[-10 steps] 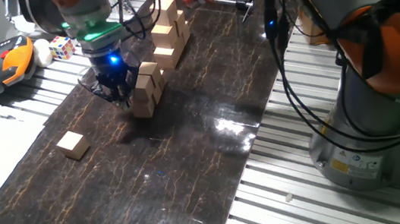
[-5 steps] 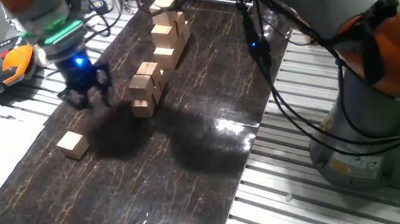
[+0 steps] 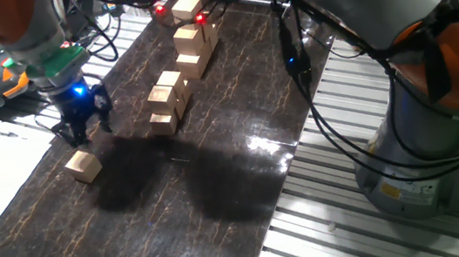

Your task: Stack the blocks into a pyramid shape

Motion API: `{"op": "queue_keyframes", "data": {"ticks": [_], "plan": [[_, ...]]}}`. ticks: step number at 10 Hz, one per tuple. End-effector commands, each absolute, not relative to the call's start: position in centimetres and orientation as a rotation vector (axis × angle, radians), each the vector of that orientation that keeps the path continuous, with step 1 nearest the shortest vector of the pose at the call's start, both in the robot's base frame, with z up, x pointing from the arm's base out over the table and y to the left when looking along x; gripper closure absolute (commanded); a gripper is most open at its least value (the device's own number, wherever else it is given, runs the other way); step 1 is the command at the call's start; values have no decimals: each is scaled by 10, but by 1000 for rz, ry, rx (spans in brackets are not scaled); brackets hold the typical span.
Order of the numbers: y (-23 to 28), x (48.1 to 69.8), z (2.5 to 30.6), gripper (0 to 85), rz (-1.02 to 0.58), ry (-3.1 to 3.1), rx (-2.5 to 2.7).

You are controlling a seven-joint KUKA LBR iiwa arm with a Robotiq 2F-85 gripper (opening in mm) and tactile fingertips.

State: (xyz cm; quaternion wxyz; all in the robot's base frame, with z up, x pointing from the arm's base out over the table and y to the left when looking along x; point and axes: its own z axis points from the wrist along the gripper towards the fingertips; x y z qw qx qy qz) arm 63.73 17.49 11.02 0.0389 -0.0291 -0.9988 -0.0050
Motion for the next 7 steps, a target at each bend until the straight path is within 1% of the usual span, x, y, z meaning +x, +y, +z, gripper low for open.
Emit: {"op": "queue_keyframes", "data": {"ticks": [1, 4, 7], "plan": [[178, 640, 108, 297, -16, -3069, 136], [197, 649, 100, 277, -47, -3092, 0], [200, 655, 93, 227, -46, -3110, -99]]}}
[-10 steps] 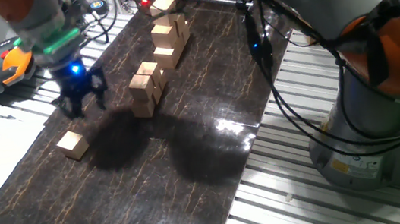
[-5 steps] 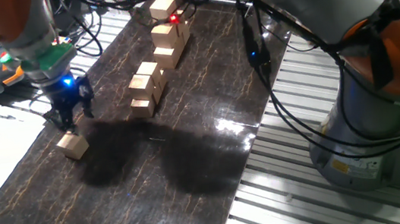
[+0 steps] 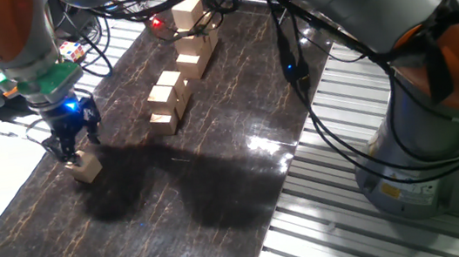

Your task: Stack the blocks into a pyramid shape

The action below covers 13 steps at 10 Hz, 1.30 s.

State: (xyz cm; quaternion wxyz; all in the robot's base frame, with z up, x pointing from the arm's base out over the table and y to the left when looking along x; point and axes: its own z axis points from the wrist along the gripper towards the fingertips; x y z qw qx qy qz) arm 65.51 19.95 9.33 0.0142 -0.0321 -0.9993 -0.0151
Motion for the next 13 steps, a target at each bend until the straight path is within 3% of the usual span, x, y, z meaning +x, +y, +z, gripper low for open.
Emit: {"op": "queue_keyframes", "data": {"ticks": [1, 11, 13], "plan": [[200, 657, 91, 220, -49, -3114, -111], [209, 677, 60, 207, -78, -3147, -135], [207, 679, 56, 253, -73, -3147, -130]]}}
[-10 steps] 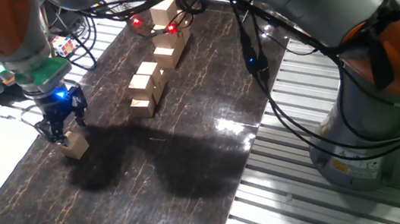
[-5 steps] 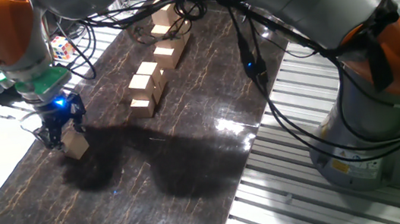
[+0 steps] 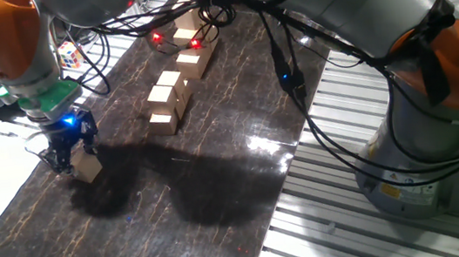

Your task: Stack the blocks into a pyramid shape

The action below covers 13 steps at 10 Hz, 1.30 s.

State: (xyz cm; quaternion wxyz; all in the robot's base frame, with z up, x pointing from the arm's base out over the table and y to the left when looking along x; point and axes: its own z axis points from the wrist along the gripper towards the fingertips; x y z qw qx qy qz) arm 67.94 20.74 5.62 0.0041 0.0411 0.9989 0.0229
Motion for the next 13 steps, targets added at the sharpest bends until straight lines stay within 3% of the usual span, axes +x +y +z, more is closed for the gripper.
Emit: {"op": "queue_keyframes", "data": {"ticks": [1, 2, 4, 6, 10, 13], "plan": [[207, 679, 56, 313, 70, 3131, 124], [206, 679, 55, 363, 70, 3137, 112], [206, 678, 57, 340, 55, 3154, 112], [202, 669, 72, 423, 47, 3172, 117], [147, 627, 135, 523, -16, 3212, 22], [119, 599, 150, 543, 17, 3209, -2]]}}
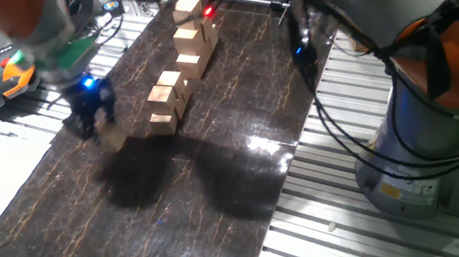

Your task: Stack the blocks into a pyramid shape

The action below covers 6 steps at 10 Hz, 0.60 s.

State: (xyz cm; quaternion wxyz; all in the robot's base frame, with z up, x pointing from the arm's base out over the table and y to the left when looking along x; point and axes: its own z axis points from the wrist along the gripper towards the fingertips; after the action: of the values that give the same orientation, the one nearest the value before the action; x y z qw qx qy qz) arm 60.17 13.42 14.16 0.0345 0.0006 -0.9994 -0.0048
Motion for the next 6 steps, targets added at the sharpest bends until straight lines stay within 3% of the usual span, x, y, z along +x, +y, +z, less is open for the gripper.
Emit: {"op": "queue_keyframes", "data": {"ticks": [1, 6], "plan": [[120, 597, 151, 547, -9, -3064, 6], [120, 601, 148, 573, -12, -3045, 18]]}}
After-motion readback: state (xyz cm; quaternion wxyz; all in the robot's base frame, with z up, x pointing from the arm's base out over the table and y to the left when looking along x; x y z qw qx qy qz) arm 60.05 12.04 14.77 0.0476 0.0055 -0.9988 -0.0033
